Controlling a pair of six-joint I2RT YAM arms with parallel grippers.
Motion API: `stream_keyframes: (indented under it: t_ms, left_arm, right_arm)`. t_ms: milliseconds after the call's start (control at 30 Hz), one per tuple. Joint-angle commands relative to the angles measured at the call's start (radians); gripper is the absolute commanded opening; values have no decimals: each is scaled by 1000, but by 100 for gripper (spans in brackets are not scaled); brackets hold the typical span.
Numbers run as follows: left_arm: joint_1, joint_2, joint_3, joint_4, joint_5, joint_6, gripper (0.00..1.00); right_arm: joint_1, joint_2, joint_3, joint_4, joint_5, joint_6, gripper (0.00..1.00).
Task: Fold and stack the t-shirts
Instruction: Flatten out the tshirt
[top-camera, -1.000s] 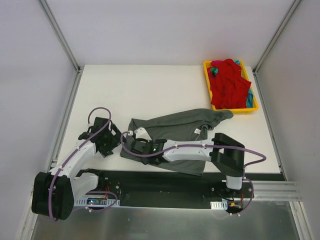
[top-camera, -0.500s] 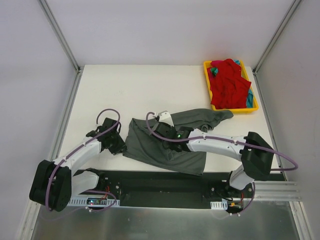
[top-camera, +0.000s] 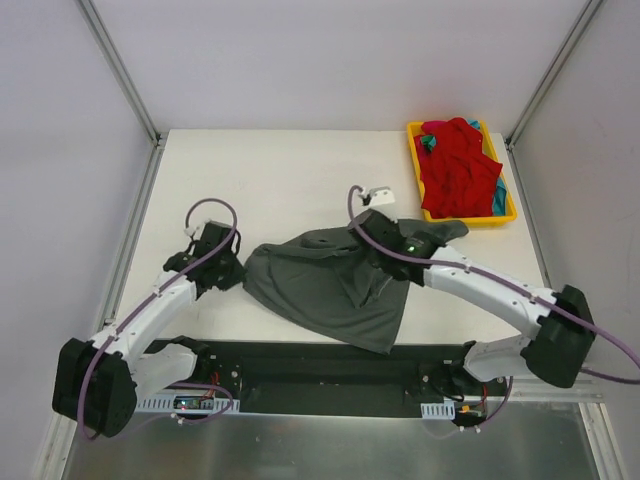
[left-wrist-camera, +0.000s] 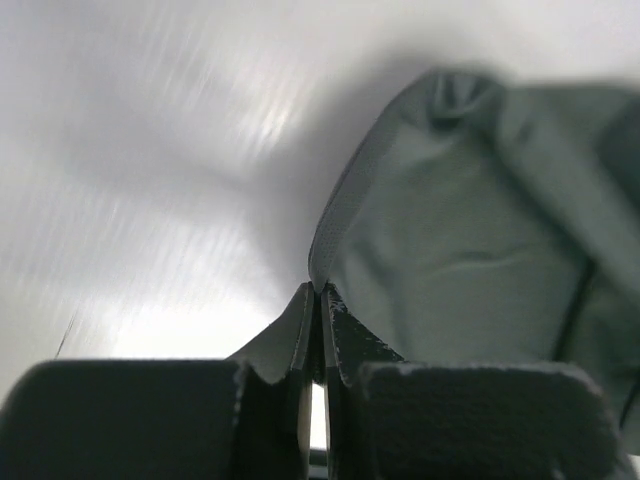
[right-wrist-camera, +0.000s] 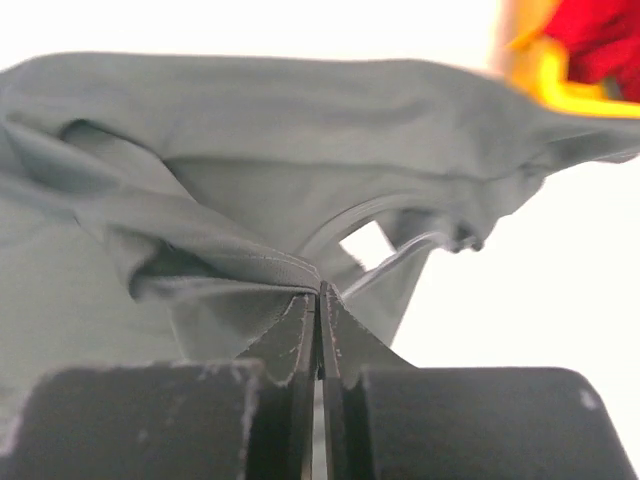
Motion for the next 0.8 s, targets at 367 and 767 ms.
stream_keyframes:
  t_ms: [367,767]
  left_arm:
    - [-7,-73,750,4,-366,197,0]
    - [-7,-184,1086,119,-254,362,0]
  right_arm:
    - [-169,-318,470,-80,118,-608,0]
    - [-163,-270,1122,-341,-360,-725,0]
